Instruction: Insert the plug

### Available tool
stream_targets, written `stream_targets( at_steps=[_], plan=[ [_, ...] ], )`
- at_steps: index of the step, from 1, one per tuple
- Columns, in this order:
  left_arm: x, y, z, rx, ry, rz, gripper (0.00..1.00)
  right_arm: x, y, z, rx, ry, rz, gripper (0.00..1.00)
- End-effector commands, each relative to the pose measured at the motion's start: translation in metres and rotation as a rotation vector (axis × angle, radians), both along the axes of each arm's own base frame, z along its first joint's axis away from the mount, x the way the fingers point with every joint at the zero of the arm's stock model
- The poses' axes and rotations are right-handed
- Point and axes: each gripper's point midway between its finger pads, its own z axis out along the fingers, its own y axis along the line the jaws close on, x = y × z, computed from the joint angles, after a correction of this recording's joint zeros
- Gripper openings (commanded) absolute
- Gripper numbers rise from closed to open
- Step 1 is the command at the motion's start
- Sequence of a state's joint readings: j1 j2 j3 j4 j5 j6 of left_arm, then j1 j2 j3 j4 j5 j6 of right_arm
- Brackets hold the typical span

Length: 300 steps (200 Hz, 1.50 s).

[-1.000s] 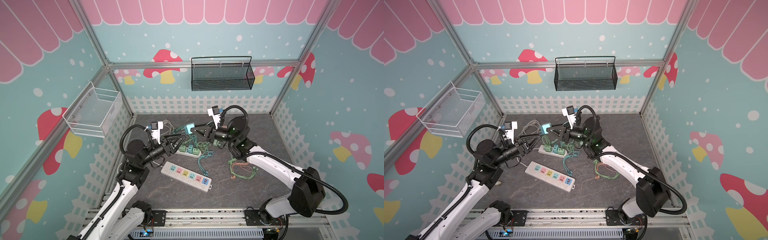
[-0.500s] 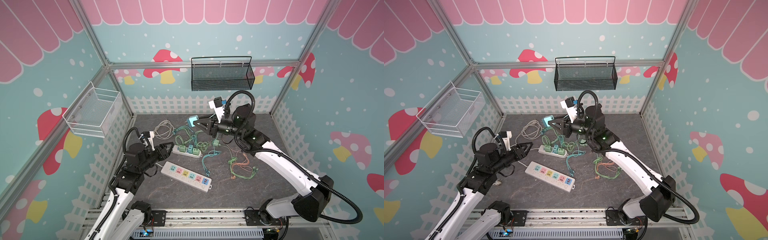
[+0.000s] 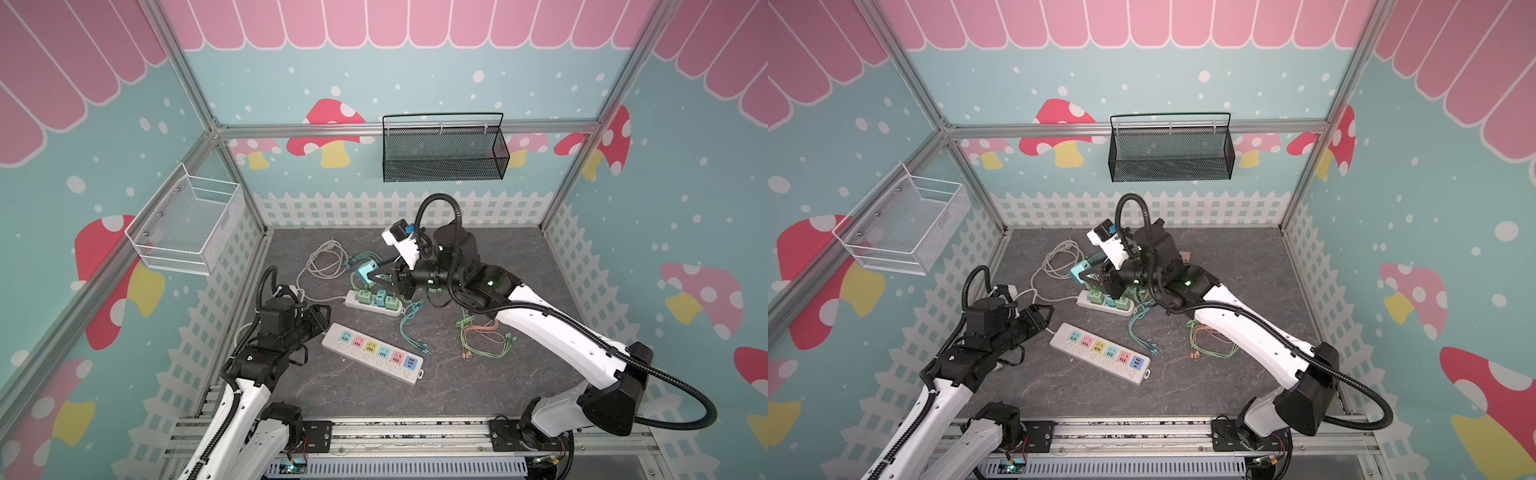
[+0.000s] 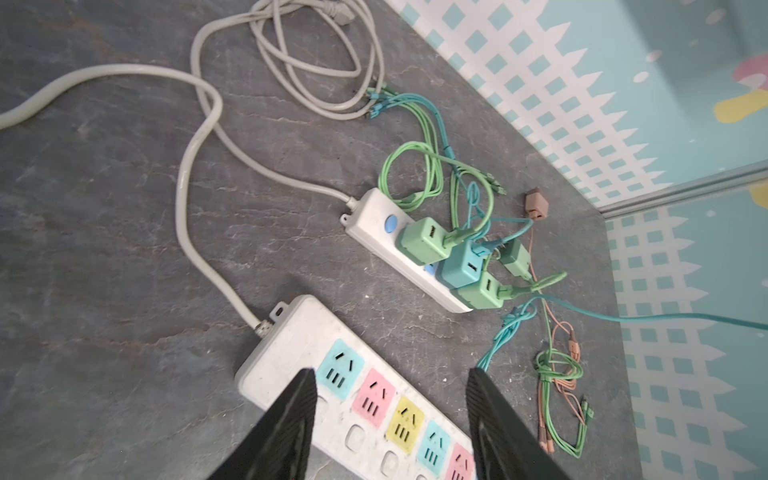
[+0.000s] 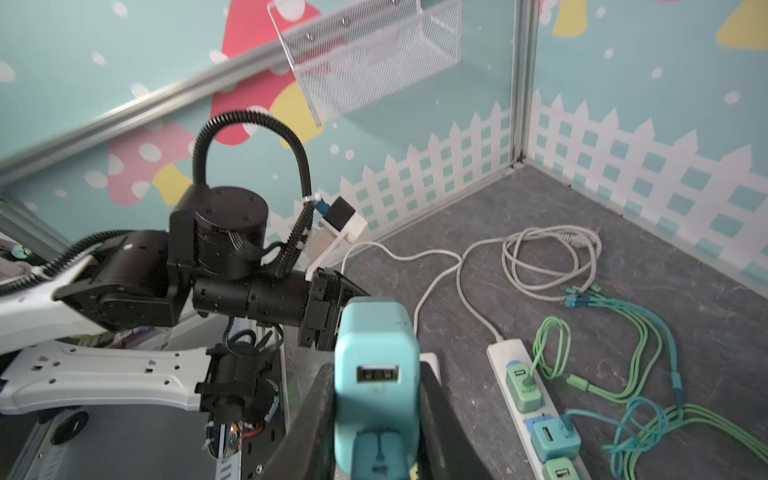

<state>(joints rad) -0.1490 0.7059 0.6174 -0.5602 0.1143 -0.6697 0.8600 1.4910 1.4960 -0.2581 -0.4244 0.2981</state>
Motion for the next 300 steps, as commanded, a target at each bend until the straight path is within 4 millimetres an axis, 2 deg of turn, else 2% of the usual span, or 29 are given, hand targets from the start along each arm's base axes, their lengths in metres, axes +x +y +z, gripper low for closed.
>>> stream_targets(
  at_steps=[1, 28, 62, 79, 97, 123, 142, 167, 206, 239, 260, 280, 300],
  plan=[
    [-0.008, 0.016, -0.017, 0.015, 0.049, 0.091, 0.57, -0.008, 0.012, -0.032, -0.102, -0.011, -0.008, 0.02],
    [-0.013, 0.022, -0.028, 0.019, 0.071, 0.123, 0.57, -0.013, 0.026, -0.054, -0.113, 0.037, 0.005, 0.02],
    [-0.017, 0.026, -0.042, 0.016, 0.097, 0.15, 0.57, -0.003, 0.037, -0.08, -0.154, 0.095, -0.025, 0.0],
    [-0.016, 0.027, -0.047, 0.013, 0.099, 0.163, 0.57, -0.005, 0.044, -0.09, -0.174, 0.11, -0.022, 0.0],
    [-0.017, 0.031, -0.055, 0.021, 0.112, 0.185, 0.57, -0.01, 0.051, -0.093, -0.19, 0.095, -0.019, 0.0],
    [-0.016, 0.032, -0.063, 0.02, 0.119, 0.194, 0.56, -0.022, 0.059, -0.078, -0.191, 0.02, -0.032, 0.0],
    [-0.014, 0.03, -0.066, 0.015, 0.125, 0.187, 0.56, -0.017, 0.053, -0.068, -0.168, 0.004, -0.077, 0.0],
    [-0.014, 0.029, -0.065, 0.011, 0.122, 0.179, 0.56, -0.006, 0.036, -0.055, -0.177, -0.033, -0.169, 0.0],
    [-0.013, 0.029, -0.063, 0.009, 0.111, 0.178, 0.56, -0.012, 0.007, -0.034, -0.217, -0.082, -0.201, 0.0],
    [-0.012, 0.028, -0.062, 0.002, 0.107, 0.176, 0.55, -0.019, -0.024, -0.038, -0.301, -0.098, -0.238, 0.0],
    [-0.012, 0.028, -0.059, 0.002, 0.1, 0.172, 0.55, -0.037, -0.031, -0.045, -0.323, -0.079, -0.16, 0.0],
    [-0.01, 0.029, -0.057, 0.006, 0.095, 0.173, 0.55, -0.07, -0.023, -0.049, -0.288, -0.048, 0.027, 0.0],
    [-0.009, 0.029, -0.057, 0.015, 0.096, 0.17, 0.55, -0.089, -0.015, -0.049, -0.243, -0.026, 0.139, 0.0]
  ],
)
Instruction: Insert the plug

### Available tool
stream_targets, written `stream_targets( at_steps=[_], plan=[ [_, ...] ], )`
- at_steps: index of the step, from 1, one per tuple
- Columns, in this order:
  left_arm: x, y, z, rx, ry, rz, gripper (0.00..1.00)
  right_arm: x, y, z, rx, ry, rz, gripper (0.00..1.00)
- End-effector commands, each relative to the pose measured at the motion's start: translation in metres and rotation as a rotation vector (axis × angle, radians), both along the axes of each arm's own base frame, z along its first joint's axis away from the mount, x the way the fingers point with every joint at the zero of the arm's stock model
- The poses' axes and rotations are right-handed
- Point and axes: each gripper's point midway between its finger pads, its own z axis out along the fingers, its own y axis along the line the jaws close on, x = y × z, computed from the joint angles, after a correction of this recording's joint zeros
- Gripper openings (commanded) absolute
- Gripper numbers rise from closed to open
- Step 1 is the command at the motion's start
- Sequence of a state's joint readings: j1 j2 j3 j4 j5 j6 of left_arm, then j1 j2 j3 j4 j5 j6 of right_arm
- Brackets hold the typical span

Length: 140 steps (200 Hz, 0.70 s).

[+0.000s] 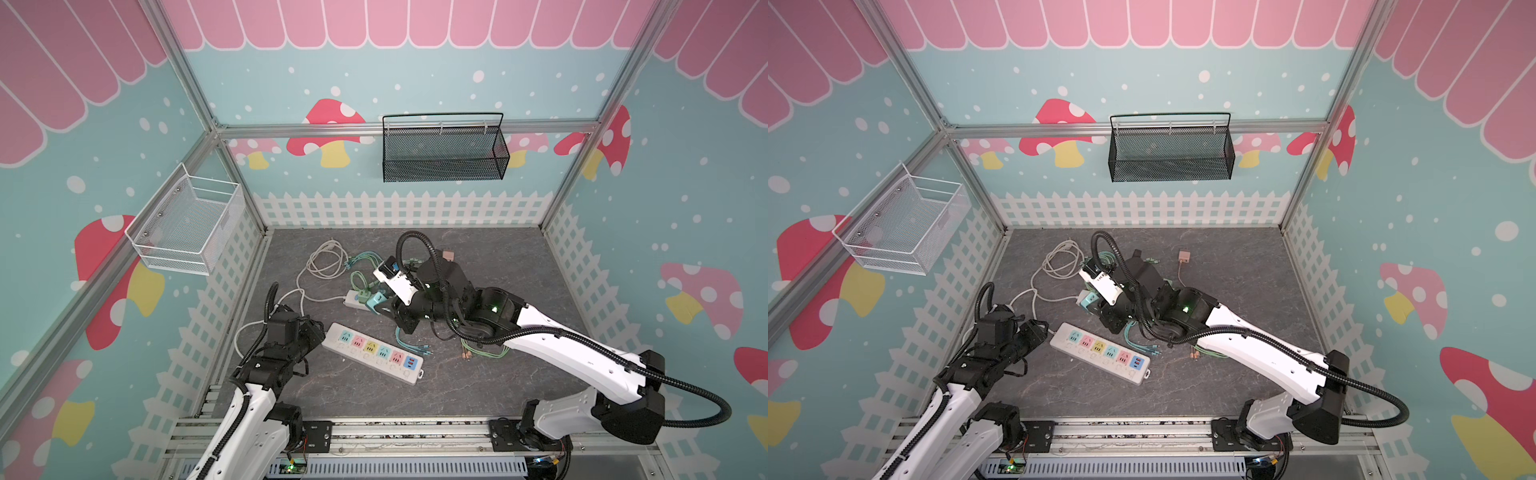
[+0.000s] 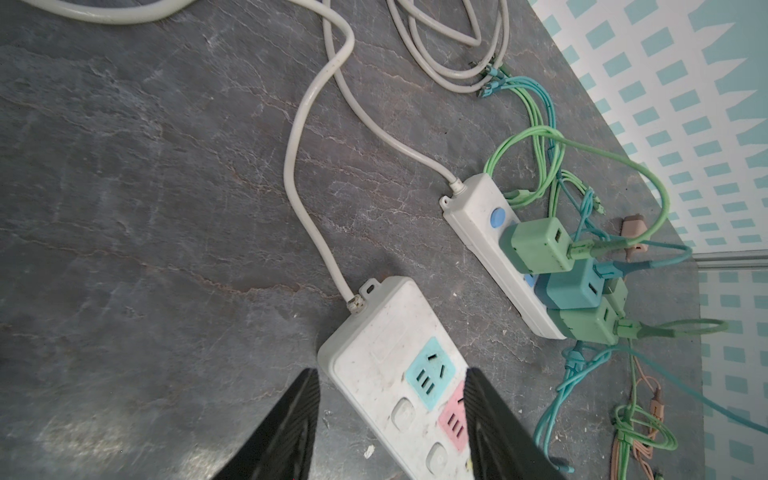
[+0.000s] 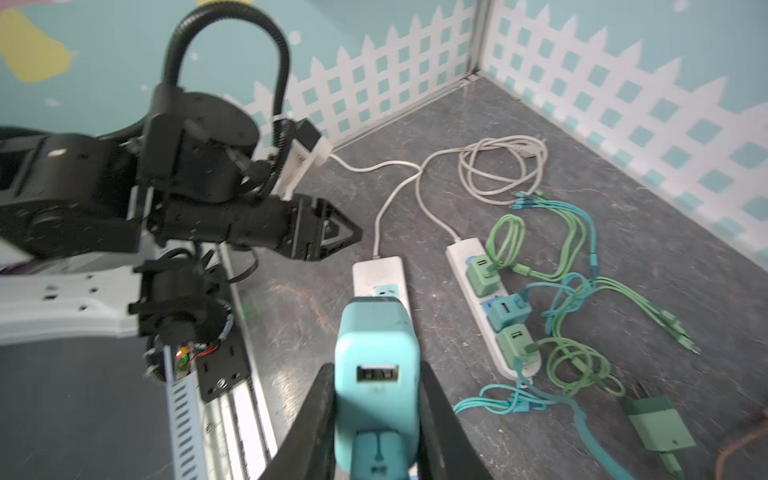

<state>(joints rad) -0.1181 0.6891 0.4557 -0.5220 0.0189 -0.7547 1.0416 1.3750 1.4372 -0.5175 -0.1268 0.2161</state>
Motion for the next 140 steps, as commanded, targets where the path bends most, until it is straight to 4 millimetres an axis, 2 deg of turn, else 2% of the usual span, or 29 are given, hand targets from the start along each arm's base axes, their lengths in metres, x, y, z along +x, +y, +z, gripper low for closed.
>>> stream_targets(
  at_steps=[1, 24, 47, 92, 140],
  plan=[
    [0.003, 0.003, 0.004, 0.004, -0.015, 0.012, 0.55, -0.034, 0.008, -0.009, 0.012, 0.055, 0.192, 0.0],
    [0.003, 0.004, 0.002, 0.007, -0.01, 0.015, 0.55, -0.035, 0.021, -0.013, 0.024, 0.072, 0.229, 0.0],
    [0.002, 0.006, -0.002, 0.01, -0.007, 0.027, 0.55, -0.02, 0.037, -0.024, 0.022, 0.073, 0.192, 0.0],
    [0.0, 0.007, -0.017, 0.012, -0.001, 0.033, 0.54, 0.021, 0.067, -0.067, -0.063, 0.1, 0.069, 0.0],
    [0.001, 0.005, -0.029, 0.007, 0.034, 0.018, 0.53, 0.044, 0.087, -0.112, -0.179, 0.129, 0.044, 0.0]
  ],
)
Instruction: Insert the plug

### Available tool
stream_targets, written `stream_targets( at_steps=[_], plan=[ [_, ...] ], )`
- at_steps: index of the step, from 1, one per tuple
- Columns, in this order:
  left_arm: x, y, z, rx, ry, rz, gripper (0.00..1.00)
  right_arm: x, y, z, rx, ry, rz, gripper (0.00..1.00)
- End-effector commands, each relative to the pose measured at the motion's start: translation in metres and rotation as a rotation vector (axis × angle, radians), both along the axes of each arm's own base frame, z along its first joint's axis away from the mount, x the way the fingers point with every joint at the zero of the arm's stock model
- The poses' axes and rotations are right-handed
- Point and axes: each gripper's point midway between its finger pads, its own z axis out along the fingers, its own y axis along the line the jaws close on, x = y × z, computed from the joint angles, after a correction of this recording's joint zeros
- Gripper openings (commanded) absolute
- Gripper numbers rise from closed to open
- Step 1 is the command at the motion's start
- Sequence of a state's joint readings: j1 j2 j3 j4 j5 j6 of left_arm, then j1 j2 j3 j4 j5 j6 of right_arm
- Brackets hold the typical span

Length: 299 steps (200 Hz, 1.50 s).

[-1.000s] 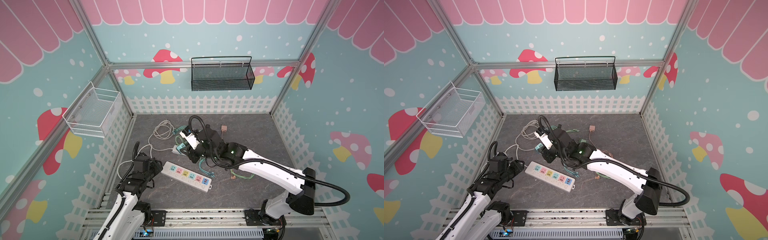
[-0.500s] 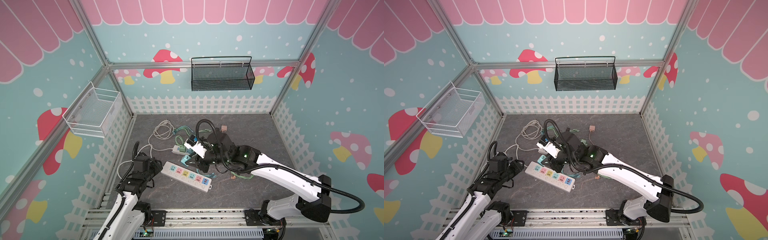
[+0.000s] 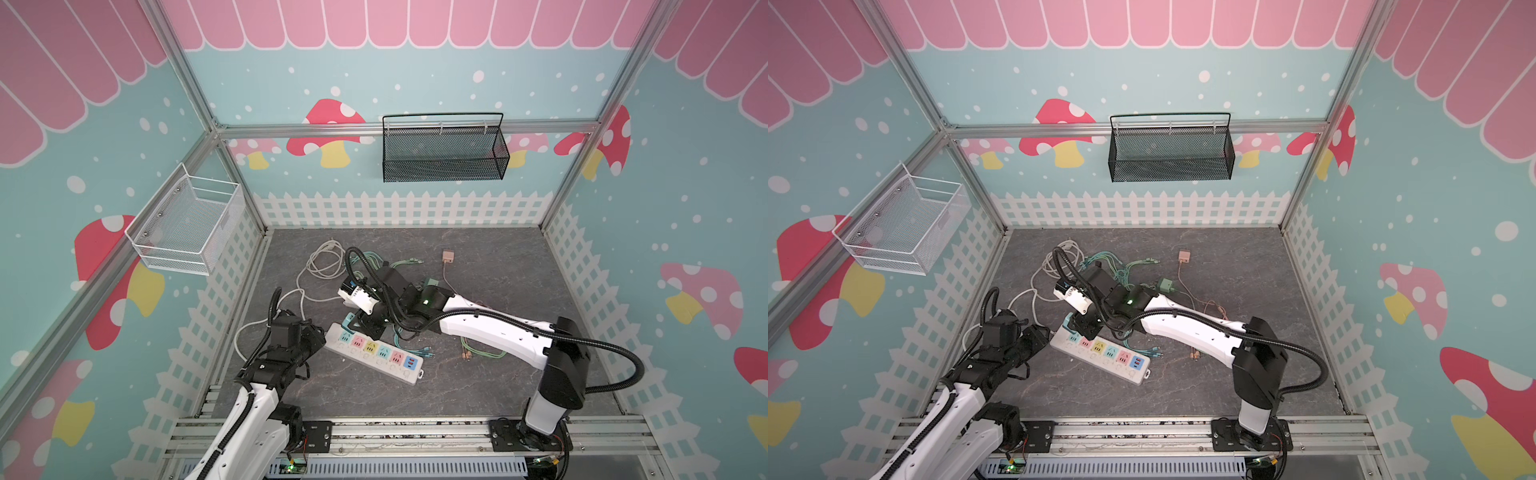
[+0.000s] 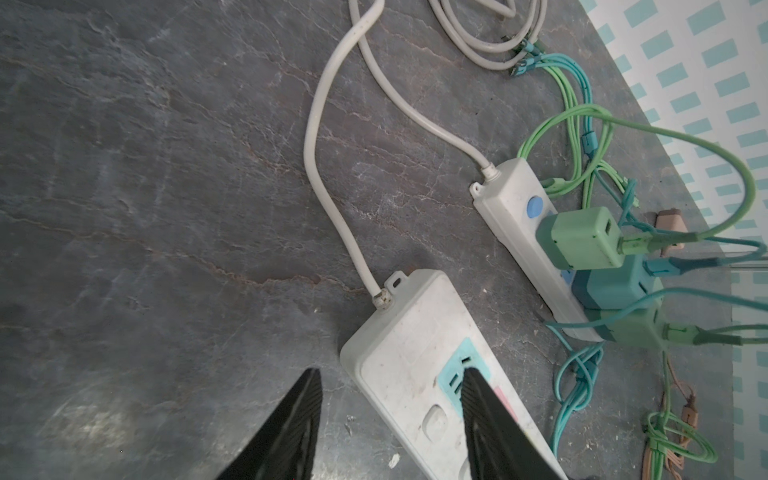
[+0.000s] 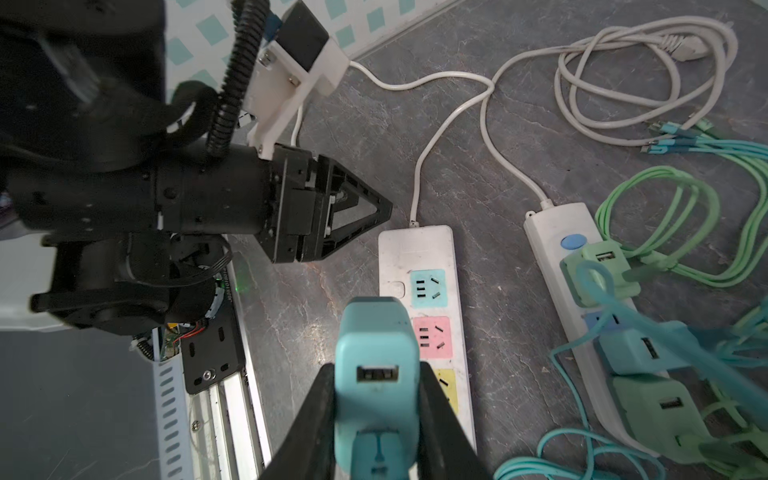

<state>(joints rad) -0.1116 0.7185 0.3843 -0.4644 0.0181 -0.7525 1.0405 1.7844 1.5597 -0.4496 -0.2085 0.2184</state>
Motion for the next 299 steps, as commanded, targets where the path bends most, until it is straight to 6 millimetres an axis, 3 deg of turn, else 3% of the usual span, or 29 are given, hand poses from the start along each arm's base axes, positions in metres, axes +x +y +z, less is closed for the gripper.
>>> stream_targets(
  at_steps=[1, 24, 27, 35, 134, 299],
  plan=[
    [0.004, 0.003, -0.003, 0.0, -0.006, 0.013, 0.53, 0.013, 0.008, 0.002, -0.016, -0.029, -0.016, 0.0],
    [0.004, 0.002, -0.008, 0.0, 0.012, 0.009, 0.49, 0.021, 0.014, -0.01, -0.056, -0.039, -0.011, 0.0],
    [0.004, 0.002, -0.009, -0.001, 0.016, 0.007, 0.49, 0.022, 0.016, -0.023, -0.08, -0.028, -0.008, 0.0],
    [0.004, 0.001, -0.011, -0.001, 0.023, 0.005, 0.49, 0.024, 0.019, -0.029, -0.097, -0.026, -0.001, 0.0],
    [0.003, -0.01, -0.034, -0.036, 0.104, -0.054, 0.47, 0.025, 0.028, -0.076, -0.18, 0.006, 0.065, 0.0],
    [0.003, -0.018, -0.055, -0.067, 0.159, -0.087, 0.39, 0.025, 0.034, -0.109, -0.224, 0.027, 0.107, 0.0]
  ],
)
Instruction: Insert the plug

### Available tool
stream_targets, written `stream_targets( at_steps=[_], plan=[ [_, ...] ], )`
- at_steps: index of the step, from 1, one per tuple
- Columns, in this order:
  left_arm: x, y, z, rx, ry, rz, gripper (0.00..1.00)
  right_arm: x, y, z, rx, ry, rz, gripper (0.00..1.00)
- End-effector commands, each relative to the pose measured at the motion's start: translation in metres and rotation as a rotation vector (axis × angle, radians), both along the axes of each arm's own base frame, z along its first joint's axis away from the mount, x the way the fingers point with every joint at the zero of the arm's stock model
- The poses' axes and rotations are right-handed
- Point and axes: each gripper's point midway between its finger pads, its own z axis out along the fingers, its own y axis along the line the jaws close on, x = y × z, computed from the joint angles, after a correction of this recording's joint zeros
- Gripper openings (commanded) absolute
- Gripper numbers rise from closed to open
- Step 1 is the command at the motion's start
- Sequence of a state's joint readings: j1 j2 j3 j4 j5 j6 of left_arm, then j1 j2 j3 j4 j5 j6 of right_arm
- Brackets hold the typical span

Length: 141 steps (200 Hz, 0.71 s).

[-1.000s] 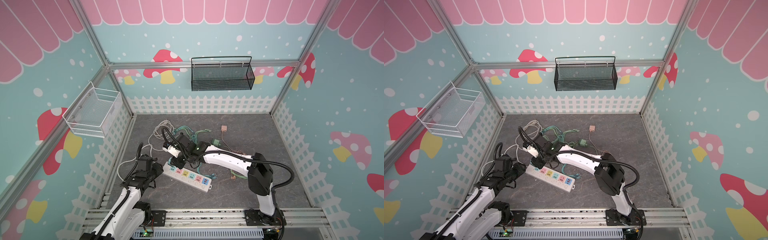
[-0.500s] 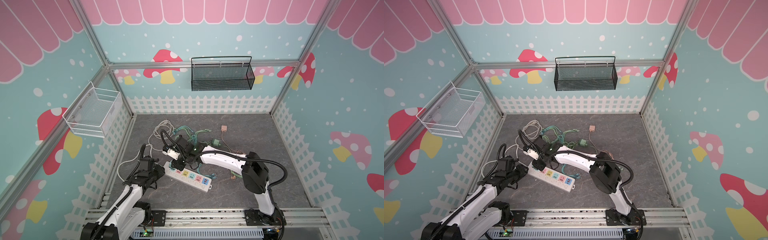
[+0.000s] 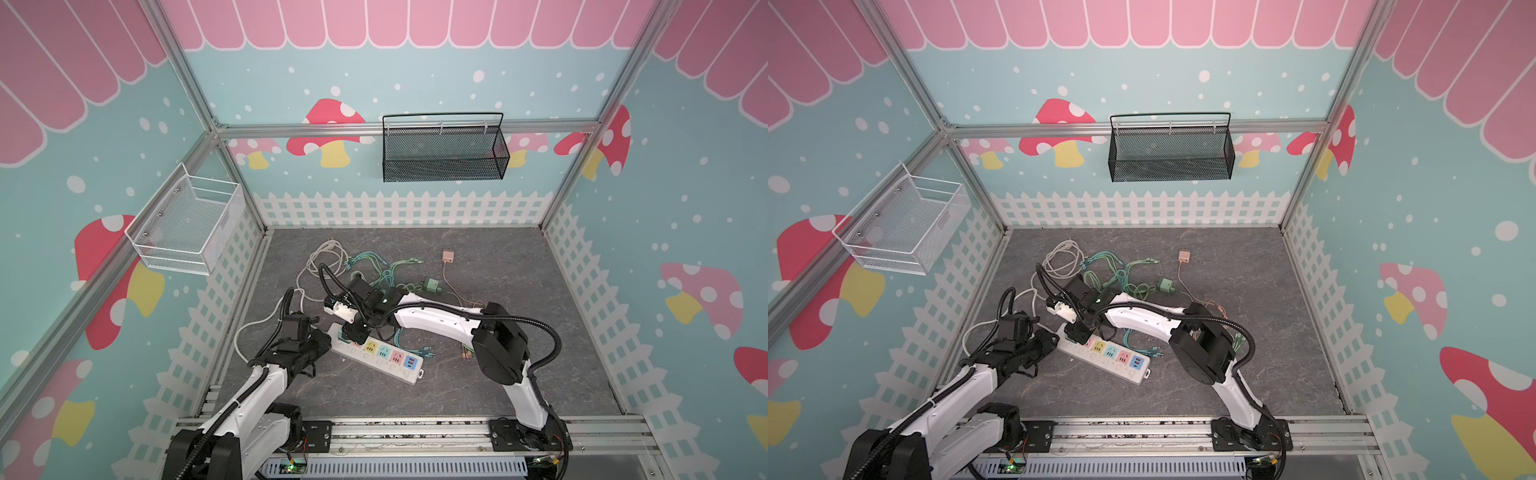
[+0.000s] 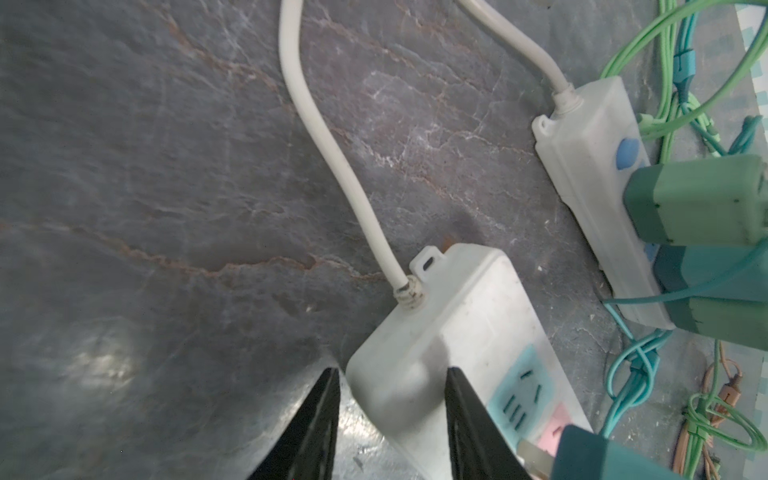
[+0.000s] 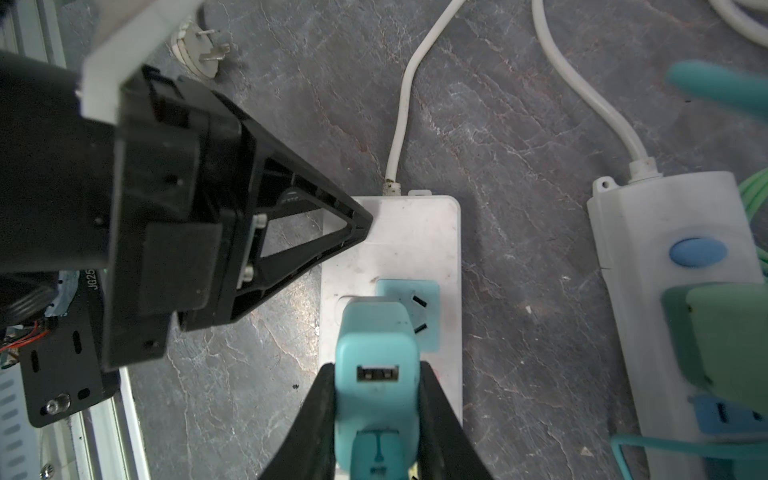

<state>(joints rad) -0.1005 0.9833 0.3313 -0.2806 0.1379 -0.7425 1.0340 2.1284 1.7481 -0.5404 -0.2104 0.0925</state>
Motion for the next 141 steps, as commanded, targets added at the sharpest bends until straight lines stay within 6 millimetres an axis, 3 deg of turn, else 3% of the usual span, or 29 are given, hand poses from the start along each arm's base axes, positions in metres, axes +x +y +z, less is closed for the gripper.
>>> stream_targets(
  at_steps=[1, 141],
  plan=[
    [-0.002, 0.0, -0.004, 0.003, 0.018, -0.013, 0.39, 0.004, 0.004, 0.001, 0.005, -0.015, 0.02, 0.0],
    [-0.003, 0.0, -0.007, 0.005, 0.034, -0.016, 0.34, 0.016, 0.0, -0.017, -0.056, -0.064, -0.008, 0.0]
  ],
)
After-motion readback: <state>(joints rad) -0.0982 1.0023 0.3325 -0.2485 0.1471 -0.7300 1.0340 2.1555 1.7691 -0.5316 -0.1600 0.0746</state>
